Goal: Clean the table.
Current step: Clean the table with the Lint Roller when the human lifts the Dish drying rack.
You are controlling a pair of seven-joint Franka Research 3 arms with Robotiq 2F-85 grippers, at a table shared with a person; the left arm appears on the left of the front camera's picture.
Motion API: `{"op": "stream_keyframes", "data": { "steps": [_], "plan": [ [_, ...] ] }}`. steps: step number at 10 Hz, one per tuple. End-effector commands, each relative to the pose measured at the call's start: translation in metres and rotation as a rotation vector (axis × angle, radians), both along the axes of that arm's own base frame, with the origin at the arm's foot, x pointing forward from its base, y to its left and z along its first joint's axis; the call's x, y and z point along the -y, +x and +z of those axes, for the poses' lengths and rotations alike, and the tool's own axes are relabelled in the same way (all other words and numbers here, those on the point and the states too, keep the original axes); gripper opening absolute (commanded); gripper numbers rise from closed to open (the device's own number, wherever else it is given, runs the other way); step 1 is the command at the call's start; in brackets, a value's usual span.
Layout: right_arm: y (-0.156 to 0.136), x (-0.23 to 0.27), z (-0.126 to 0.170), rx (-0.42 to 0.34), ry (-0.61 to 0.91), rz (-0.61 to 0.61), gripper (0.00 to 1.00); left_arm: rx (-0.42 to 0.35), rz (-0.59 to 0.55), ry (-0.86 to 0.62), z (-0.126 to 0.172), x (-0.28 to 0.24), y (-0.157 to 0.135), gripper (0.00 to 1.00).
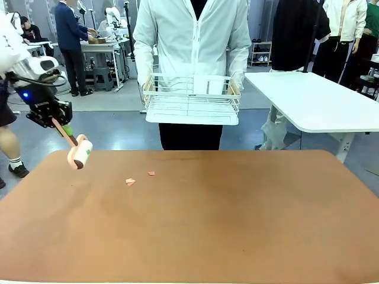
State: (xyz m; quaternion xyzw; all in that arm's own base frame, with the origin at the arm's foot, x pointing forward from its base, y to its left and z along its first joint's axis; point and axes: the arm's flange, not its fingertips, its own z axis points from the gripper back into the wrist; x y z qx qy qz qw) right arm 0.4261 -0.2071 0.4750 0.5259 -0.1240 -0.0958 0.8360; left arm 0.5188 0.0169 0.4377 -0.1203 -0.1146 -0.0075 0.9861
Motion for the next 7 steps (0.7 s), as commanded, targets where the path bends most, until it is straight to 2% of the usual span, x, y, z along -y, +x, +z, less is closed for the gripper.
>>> {"op": "stream_keyframes", "data": {
  "steps": [1,4,7],
  "plan": [
    [-0.001,-0.001,0.003,0.006,0.002,0.002,1.0,-0.042,-0.004,-0.083,-0.012,0.004,0.011,0.19],
    [-0.001,-0.001,0.003,0.006,0.002,0.002,1.0,-0.064,-0.042,-0.235,-0.05,-0.001,0.012,0.19],
    [-0.001,-0.001,0.003,0.006,0.002,0.002,1.0,-0.07,-0.053,-0.347,-0.074,-0.02,0.005,0.19]
  ]
}}
